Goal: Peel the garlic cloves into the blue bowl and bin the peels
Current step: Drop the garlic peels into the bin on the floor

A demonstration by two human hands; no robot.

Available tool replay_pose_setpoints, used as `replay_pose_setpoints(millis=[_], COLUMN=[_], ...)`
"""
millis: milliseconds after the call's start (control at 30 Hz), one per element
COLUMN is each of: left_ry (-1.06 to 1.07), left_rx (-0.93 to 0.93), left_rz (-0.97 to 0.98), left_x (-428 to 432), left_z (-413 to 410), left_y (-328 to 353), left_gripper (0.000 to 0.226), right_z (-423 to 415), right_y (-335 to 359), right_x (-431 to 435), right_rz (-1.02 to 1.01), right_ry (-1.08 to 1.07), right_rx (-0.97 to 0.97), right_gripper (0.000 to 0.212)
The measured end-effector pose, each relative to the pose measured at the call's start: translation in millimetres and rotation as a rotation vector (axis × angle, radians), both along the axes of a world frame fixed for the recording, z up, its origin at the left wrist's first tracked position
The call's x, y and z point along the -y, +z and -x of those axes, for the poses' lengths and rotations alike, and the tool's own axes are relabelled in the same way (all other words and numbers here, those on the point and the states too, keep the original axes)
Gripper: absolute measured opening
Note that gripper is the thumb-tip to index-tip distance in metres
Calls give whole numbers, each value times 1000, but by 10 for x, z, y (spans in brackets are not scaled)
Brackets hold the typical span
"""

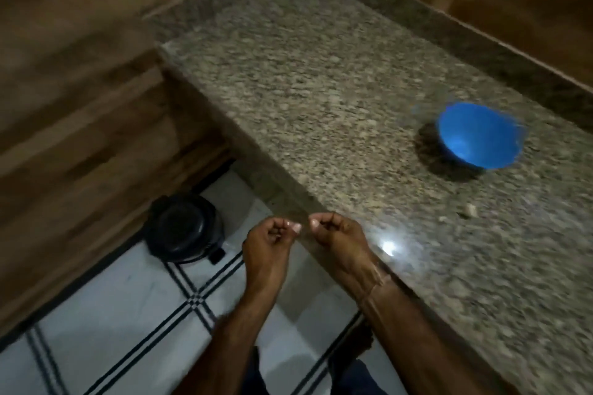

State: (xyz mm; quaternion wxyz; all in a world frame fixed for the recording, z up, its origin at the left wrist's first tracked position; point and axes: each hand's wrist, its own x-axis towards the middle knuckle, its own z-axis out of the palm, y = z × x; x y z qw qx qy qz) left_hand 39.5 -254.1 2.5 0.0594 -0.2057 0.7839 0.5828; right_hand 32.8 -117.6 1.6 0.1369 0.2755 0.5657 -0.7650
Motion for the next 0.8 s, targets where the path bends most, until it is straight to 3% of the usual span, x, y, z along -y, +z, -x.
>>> replay_pose_setpoints(millis=[133,367,633,800], left_ry=[143,369,493,526], left_rx=[-8,31,78,152], left_rz=[-28,37,138,75], left_x=[1312,2884,3735,3970], left_z=[-34,-140,41,228], left_y=[-85,-173,-262,-615], left_gripper=[14,17,15,11], right_z=[184,421,918,1195], right_y=[-2,-177,-435,-834], right_x=[1159,2527,3519,3861], right_rz=[-85,-166,-231,-294], right_ry=[120,349,561,613], right_rx=[-16,-31,-42,44], right_gripper=[7,7,20,7])
